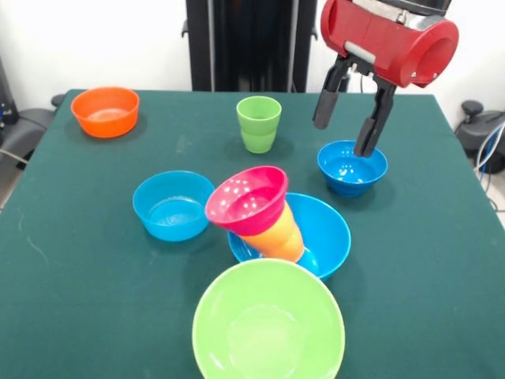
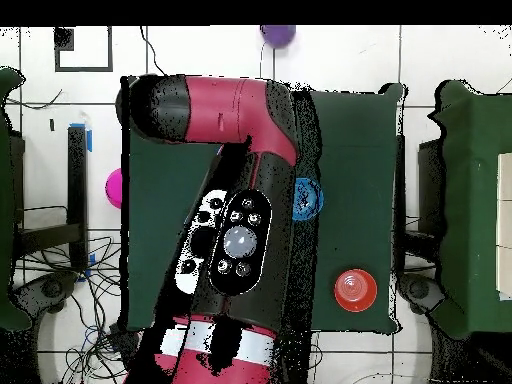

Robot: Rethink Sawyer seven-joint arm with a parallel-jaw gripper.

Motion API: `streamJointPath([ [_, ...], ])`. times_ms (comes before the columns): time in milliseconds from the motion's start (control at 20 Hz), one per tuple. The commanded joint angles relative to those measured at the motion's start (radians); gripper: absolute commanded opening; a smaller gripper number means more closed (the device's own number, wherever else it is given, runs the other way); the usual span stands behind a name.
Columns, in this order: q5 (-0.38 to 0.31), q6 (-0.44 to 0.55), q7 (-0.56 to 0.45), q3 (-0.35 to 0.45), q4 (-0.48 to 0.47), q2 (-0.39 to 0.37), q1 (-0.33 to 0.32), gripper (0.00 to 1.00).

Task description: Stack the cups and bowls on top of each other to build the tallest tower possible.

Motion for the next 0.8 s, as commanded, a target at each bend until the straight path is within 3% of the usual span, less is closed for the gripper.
streamJointPath([
  [50,0.009,-0.068,0.044,0.098,0.145,0.014,-0.001,1.00],
  [500,0.000,-0.088,0.031,0.096,0.144,0.012,0.001,1.00],
  [800,-0.010,-0.052,0.026,0.058,0.176,-0.075,0.027,1.00],
])
